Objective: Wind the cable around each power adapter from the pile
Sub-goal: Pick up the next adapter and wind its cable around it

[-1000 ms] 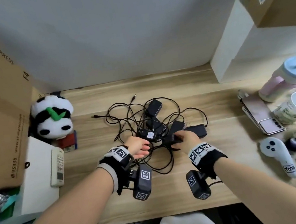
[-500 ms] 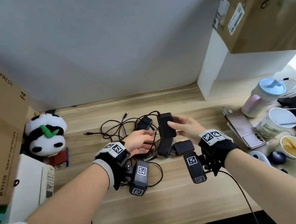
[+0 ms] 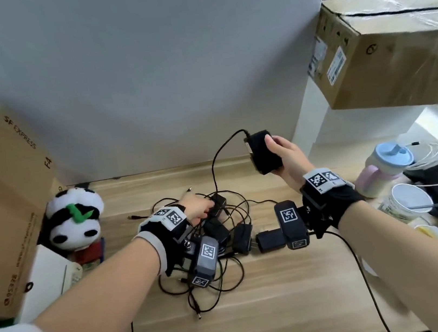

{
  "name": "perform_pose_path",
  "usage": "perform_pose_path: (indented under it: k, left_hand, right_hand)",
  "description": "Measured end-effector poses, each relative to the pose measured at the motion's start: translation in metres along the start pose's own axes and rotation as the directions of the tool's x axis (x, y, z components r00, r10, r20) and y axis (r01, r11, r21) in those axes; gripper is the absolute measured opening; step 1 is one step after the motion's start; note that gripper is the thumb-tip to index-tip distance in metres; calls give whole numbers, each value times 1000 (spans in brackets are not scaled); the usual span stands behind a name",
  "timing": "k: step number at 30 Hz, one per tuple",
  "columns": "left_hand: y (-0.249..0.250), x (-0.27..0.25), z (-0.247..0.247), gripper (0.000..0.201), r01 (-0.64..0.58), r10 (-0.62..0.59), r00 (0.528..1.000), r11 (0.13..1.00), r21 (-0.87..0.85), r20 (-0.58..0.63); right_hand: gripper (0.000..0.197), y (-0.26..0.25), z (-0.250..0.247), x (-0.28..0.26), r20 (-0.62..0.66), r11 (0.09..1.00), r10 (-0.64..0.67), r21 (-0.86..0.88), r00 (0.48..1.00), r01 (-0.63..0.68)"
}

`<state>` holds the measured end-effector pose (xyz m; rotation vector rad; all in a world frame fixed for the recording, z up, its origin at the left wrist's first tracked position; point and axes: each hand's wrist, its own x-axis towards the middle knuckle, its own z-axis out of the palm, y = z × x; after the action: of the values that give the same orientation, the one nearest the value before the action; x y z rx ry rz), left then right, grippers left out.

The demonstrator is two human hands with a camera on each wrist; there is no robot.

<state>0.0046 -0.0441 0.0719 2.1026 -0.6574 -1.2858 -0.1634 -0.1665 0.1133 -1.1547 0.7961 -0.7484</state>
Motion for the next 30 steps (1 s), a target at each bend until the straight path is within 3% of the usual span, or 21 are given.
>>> perform_pose_path:
  k: [3,7,10,13,15,16,19,22,24,27,30]
  left_hand:
    - [22,3,-16,15,-142,113,972,981,-131,-208]
    - [66,-20,-29,23,-301,231,935,919,-257,-267]
    - [87,-44,-29,19,-313,316,948,893,-322,-46]
    - [95,-53,-23,30,-311,415,883,868,-387,219]
    - [96,-53,-14,33,-300,448,866,822,-484,224]
    - [95,-52,-10,31,-302,464,865,786,-539,191]
    - [87,-50,-5,19,-305,484,865,719,-625,134]
    - [79,-47,-16,22,-303,419,897,815,-494,142]
    - [76,-46,-26,18,-313,389,905,883,-350,171]
    - [75,-48,-38,11,-343,392,903,905,-252,177]
    - [80,-52,-49,15,-399,439,893,876,-272,103]
  right_hand:
    - [17,-19,7,2,-11,994,-50,101,999,51]
    - [26,-45,20,12,-59,973,-135,182,989,144]
    - [40,-54,32,21,-85,965,-155,203,984,169]
    - [35,-48,42,25,-127,979,-114,157,985,133]
    - [12,-38,46,25,-174,990,-108,72,979,122]
    - [12,-32,48,24,-176,993,-113,6,978,115]
    - [15,-22,50,20,-99,989,-120,-96,988,110]
    - [20,-27,48,17,-11,993,-73,-91,997,72]
    - [35,-30,41,19,93,992,-54,-110,994,64]
    - [57,-27,33,21,280,990,-25,-127,960,63]
    - [43,-26,37,22,342,956,-59,-251,938,151]
